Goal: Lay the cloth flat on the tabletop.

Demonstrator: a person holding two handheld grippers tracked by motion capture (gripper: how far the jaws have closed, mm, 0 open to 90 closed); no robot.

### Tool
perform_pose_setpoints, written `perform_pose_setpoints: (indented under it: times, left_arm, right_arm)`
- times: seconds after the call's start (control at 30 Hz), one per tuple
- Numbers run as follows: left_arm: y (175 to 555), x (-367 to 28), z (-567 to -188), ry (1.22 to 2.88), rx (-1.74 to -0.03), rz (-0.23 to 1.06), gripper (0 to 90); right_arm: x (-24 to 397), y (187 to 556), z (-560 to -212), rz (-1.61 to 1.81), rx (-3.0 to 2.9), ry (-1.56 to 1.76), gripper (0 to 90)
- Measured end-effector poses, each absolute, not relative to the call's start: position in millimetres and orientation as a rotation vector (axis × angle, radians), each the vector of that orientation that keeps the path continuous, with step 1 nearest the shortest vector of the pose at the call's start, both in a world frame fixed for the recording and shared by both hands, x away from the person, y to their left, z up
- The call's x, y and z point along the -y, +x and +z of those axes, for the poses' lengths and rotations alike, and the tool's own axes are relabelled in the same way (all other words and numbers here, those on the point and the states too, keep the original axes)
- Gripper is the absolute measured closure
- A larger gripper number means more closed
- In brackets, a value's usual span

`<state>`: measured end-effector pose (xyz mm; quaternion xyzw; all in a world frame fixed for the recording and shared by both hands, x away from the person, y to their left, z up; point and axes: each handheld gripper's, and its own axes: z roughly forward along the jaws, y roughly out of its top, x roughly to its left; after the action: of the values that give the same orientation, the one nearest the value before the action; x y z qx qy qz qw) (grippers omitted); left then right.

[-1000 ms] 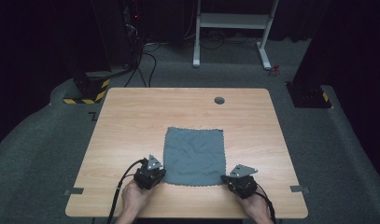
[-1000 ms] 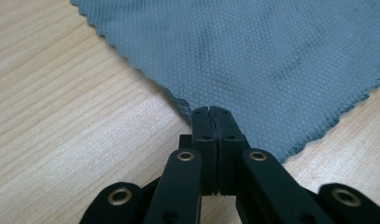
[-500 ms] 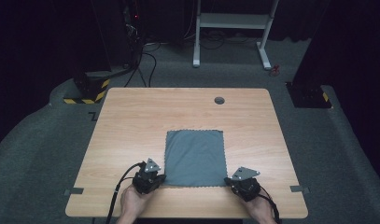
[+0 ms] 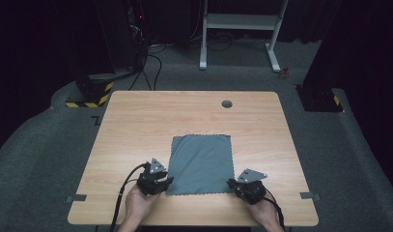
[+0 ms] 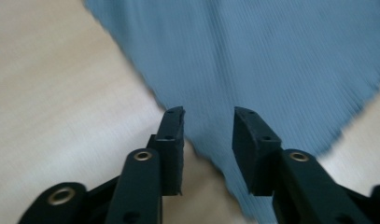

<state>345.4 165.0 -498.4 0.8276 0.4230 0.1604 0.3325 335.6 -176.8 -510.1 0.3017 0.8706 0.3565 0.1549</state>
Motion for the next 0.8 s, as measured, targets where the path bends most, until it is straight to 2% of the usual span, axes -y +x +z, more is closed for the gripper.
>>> perform_pose_setpoints:
  times: [0.23, 0.4, 0.8]
  left_arm:
    - [411, -155, -502, 2.109, -1.115, 0.440, 57.6]
    - [456, -144, -506, 2.140, -1.194, 0.583, 55.4]
    - [488, -158, -511, 2.118, -1.337, 0.639, 54.3]
  right_arm:
    - [163, 357, -519, 1.043, -2.507, 0.885, 76.4]
    - [164, 360, -520, 1.059, -2.498, 0.909, 74.8]
    - [164, 359, -520, 1.050, -2.497, 0.885, 74.8]
